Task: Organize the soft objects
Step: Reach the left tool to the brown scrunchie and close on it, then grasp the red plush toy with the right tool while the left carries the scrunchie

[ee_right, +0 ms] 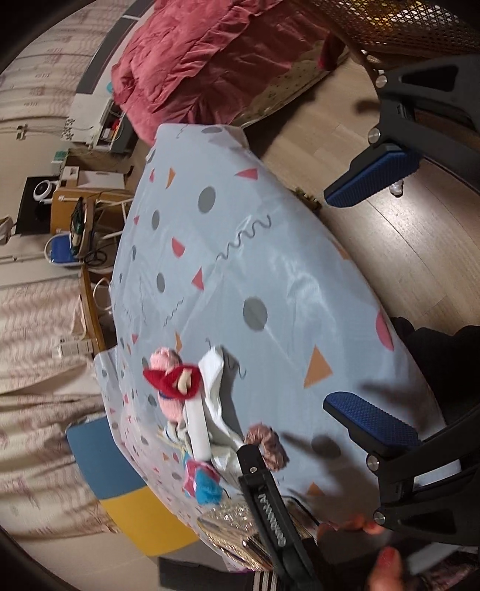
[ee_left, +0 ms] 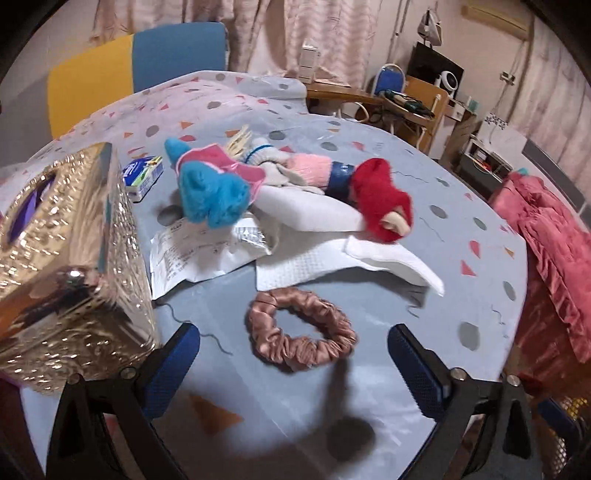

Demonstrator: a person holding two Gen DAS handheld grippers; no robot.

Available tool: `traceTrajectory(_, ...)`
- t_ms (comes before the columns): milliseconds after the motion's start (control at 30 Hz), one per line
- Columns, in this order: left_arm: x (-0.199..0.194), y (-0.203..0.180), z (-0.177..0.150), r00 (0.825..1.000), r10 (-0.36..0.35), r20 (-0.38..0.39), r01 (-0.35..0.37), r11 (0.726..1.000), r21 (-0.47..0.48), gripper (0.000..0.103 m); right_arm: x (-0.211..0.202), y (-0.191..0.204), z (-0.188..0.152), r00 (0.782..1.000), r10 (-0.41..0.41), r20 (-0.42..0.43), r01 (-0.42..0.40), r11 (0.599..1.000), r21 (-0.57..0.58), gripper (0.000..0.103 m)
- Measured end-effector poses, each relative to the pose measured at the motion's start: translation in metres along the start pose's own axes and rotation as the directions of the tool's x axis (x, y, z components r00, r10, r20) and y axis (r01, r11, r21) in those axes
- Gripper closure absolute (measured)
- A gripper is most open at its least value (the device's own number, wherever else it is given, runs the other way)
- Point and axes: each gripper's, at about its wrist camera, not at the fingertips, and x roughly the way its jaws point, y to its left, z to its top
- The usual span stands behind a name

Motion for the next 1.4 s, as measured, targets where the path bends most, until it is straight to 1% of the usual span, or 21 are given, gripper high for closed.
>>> traceTrajectory(67,0.005,0.001,-0.001,1.0,0.002,0.0,-0.002,1.0,0.011,0.017,0.006,-0.005,0.0,1.0,-0.003,-0.015,0.004,1.0,0.017,0.001)
traceTrajectory(133,0.01,0.001,-0.006,1.0,0.013,-0.005,-0.013,0.998,0.056,0.05,0.01,-0.008,0.001,1.0,-0.004,-0.026,0.004,1.0,0.025,0.001)
traceTrajectory(200,0.012,0.0,-0.012,1.0,0.012,0.006,-0.013,0.995,0.102,0.057,0.013,-0.007,0.002,1.0,-0.003,-0.027,0.004,1.0,0.019,0.001)
traceTrajectory(233,0.008,0.001,-0.016,1.0,-0.006,0.026,0.003,0.994,0.111,0.064,0.014,-0.006,0.004,1.0,-0.004,-0.023,0.004,1.0,0.012,0.001)
traceTrajectory(333,0.004,0.006,-0.027,0.998,-0.044,0.037,0.039,0.993,0.111,0.071,0.015,-0.002,0.015,1.0,-0.002,0.011,0.002,1.0,-0.012,0.001)
traceTrajectory(433,-0.001,0.011,-0.036,0.997,-0.04,0.06,0.033,0.992,0.118,0.077,0.013,0.001,0.032,0.997,0.006,0.072,-0.004,1.0,-0.021,0.001)
traceTrajectory(500,-0.006,0.014,-0.042,0.997,-0.033,0.072,0.025,0.993,0.113,0.078,0.014,0.003,0.043,0.995,0.029,0.099,-0.027,0.999,-0.022,0.001)
traceTrajectory(533,-0.008,0.017,-0.045,0.996,-0.03,0.079,0.022,0.995,0.101,0.078,0.018,0.006,0.053,0.992,0.053,0.113,-0.05,0.998,-0.03,0.007)
traceTrajectory(567,-0.011,0.019,-0.048,0.996,-0.027,0.088,0.019,0.996,0.09,0.078,0.021,0.008,0.059,0.991,0.066,0.119,-0.062,0.997,-0.038,0.016)
traceTrajectory(667,-0.018,0.026,-0.056,0.994,-0.018,0.106,0.011,0.998,0.067,0.079,0.042,0.03,0.089,0.986,0.114,0.122,-0.101,0.989,-0.11,0.03)
traceTrajectory(800,-0.025,0.034,-0.064,0.993,-0.024,0.118,0.018,0.999,0.046,0.079,0.079,0.055,0.126,0.985,0.159,0.066,-0.15,0.981,-0.123,0.034)
traceTrajectory(900,-0.028,0.036,-0.068,0.992,-0.024,0.125,0.019,0.999,0.037,0.079,0.111,0.074,0.148,0.988,0.153,0.019,-0.149,0.981,-0.125,0.035)
traceTrajectory(933,-0.029,0.037,-0.069,0.992,-0.026,0.126,0.022,0.999,0.034,0.079,0.119,0.079,0.152,0.989,0.151,0.007,-0.149,0.98,-0.132,0.04)
traceTrajectory(1033,-0.031,0.039,-0.073,0.991,-0.031,0.134,0.028,0.999,0.027,0.079,0.142,0.094,0.16,0.986,0.162,-0.029,-0.164,0.976,-0.143,0.042)
traceTrajectory(1100,-0.032,0.041,-0.074,0.99,-0.037,0.139,0.034,0.999,0.023,0.079,0.151,0.097,0.16,0.985,0.169,-0.038,-0.172,0.976,-0.134,0.053)
traceTrajectory(1133,-0.032,0.041,-0.075,0.989,-0.041,0.139,0.038,0.999,0.021,0.079,0.154,0.099,0.159,0.982,0.186,-0.042,-0.19,0.973,-0.13,0.062)
traceTrajectory(1167,-0.033,0.042,-0.075,0.989,-0.044,0.14,0.041,0.999,0.019,0.079,0.157,0.101,0.159,0.979,0.196,-0.047,-0.201,0.97,-0.137,0.067)
traceTrajectory(1200,-0.033,0.043,-0.075,0.989,-0.049,0.138,0.047,0.999,0.016,0.079,0.157,0.104,0.157,0.979,0.199,-0.046,-0.204,0.967,-0.152,0.068)
traceTrajectory(1233,-0.033,0.044,-0.074,0.989,-0.052,0.138,0.051,0.999,0.012,0.079,0.156,0.106,0.156,0.977,0.207,-0.042,-0.211,0.964,-0.164,0.073)
traceTrajectory(1333,-0.035,0.047,-0.075,0.989,-0.056,0.139,0.056,0.998,0.001,0.08,0.146,0.107,0.15,0.978,0.208,-0.02,-0.208,0.96,-0.189,0.075)
traceTrajectory(1400,-0.037,0.05,-0.075,0.988,-0.06,0.139,0.061,0.998,-0.004,0.081,0.134,0.105,0.144,0.972,0.236,-0.009,-0.234,0.957,-0.173,0.075)
